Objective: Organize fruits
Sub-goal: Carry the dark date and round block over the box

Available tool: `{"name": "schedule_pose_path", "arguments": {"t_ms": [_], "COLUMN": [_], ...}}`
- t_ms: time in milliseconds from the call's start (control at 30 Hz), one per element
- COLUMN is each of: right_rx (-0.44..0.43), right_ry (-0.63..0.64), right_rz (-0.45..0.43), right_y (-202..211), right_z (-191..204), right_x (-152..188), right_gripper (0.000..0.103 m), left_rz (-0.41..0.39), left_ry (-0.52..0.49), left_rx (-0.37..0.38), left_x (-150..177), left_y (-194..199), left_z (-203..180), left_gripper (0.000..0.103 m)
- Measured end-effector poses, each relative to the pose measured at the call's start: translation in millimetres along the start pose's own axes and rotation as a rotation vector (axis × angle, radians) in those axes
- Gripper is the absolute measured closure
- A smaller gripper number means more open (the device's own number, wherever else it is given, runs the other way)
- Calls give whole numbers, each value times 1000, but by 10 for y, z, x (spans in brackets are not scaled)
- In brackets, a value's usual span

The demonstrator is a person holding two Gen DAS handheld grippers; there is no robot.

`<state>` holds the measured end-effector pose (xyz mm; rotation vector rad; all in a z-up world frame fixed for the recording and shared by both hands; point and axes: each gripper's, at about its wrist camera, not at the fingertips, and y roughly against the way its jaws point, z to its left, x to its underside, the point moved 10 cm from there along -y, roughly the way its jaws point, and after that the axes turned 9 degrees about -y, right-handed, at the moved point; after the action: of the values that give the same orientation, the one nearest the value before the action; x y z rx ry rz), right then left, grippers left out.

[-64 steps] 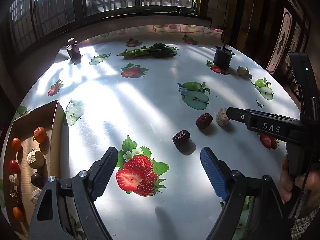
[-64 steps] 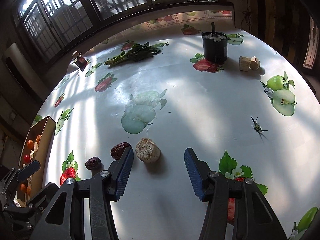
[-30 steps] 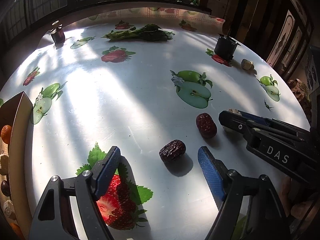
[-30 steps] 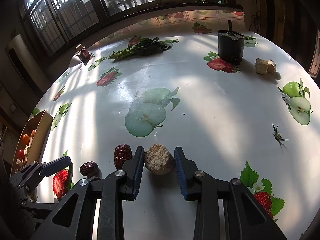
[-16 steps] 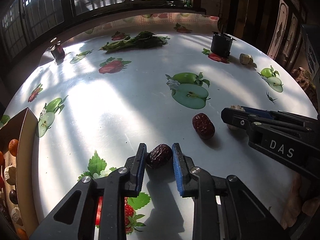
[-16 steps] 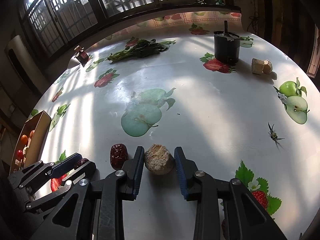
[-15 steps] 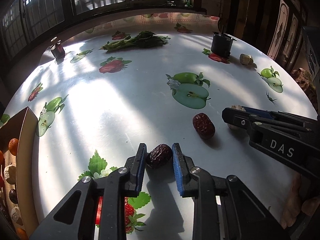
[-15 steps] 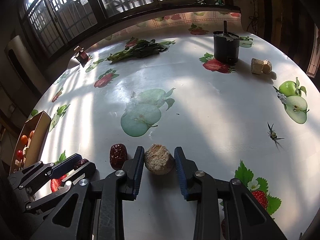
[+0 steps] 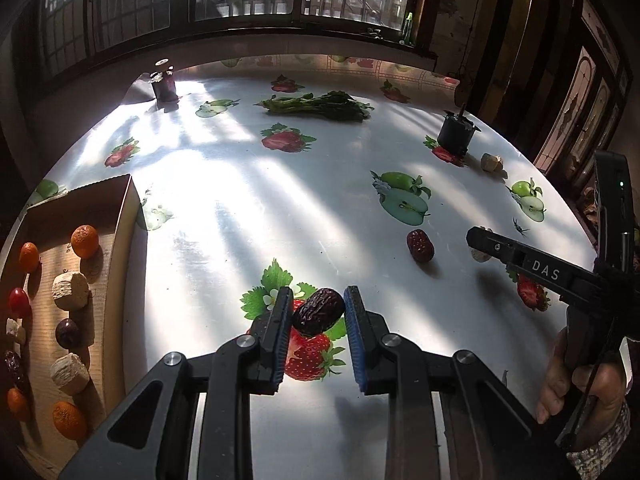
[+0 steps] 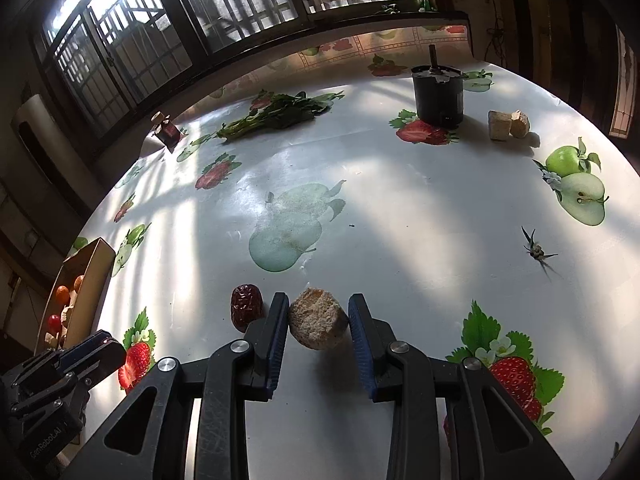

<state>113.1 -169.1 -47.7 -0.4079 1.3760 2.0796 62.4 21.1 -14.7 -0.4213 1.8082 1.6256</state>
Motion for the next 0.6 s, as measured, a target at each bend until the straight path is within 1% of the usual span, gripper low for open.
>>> {"name": "schedule_pose_path", "arguments": {"t_ms": [100, 200, 333, 467, 600], "right_rx": [1, 15, 26, -1, -64], "right_ry": [-35, -55, -43, 4, 81], "right_rz": [-25, -24, -30, -43, -46], "right_y": [217, 378, 553, 701, 783], "right_z": [-83, -152, -92, 217, 742], "right_x": [42, 131, 210, 265, 362], "right_gripper": [70, 70, 70, 70, 70], "left_rz": [-27, -48, -75, -107, -135], "left_ry": [32, 78, 138, 185, 238], "left_rx": [-16, -23, -34, -74, -118], "left_x": [61, 140, 250, 379, 535], "left_y": [238, 431, 666, 921, 1171], "left_z": [198, 396, 669, 979, 1340], "left_gripper": [78, 78, 78, 78, 78]}}
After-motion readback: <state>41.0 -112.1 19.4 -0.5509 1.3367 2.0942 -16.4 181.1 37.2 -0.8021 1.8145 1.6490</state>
